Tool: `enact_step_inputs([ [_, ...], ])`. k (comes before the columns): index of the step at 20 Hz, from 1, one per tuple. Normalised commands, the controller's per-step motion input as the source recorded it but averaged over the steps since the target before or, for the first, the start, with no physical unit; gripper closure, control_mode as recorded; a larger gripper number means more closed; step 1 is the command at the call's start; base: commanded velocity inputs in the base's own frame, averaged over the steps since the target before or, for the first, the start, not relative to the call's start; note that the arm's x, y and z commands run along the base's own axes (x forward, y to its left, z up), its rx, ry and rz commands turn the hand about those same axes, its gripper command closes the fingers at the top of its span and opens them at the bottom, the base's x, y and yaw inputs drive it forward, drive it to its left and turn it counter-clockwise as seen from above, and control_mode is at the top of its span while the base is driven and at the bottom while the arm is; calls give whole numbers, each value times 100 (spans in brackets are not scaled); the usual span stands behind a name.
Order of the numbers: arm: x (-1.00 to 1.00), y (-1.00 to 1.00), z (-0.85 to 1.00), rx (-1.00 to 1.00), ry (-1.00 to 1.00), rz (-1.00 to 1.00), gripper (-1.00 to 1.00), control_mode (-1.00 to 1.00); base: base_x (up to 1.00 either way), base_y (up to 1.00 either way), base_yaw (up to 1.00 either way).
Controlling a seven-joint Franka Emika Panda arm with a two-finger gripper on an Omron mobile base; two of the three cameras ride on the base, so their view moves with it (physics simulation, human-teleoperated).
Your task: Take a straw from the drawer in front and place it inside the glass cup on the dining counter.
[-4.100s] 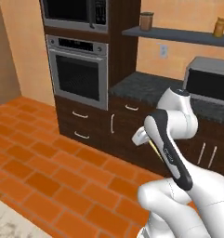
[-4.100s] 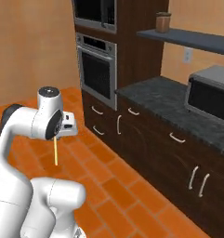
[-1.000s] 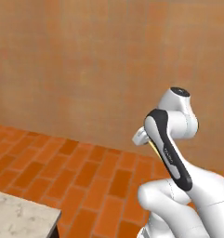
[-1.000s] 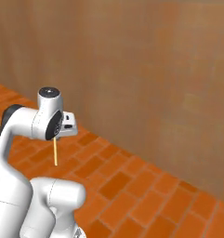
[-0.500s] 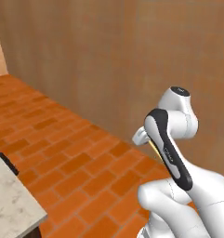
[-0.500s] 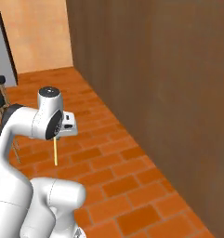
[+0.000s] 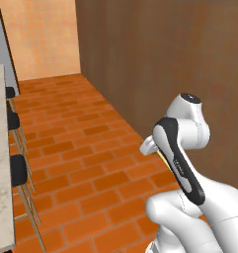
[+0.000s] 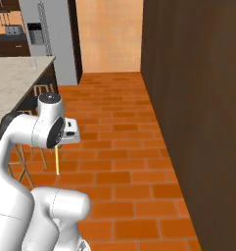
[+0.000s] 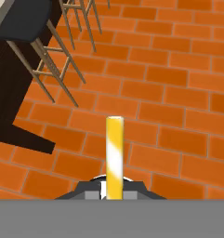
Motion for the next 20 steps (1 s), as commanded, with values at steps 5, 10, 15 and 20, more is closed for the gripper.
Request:
enact_step_inputs([
  [5, 0, 0, 0, 0, 0, 0, 100, 100, 100, -67, 52],
  [10, 0, 0, 0, 0, 0, 0, 100, 100, 100, -71, 50],
  [15, 0, 0, 0, 0, 0, 0, 100, 100, 100, -71, 50],
  [20, 0, 0, 0, 0, 0, 0, 100, 100, 100, -70, 50],
])
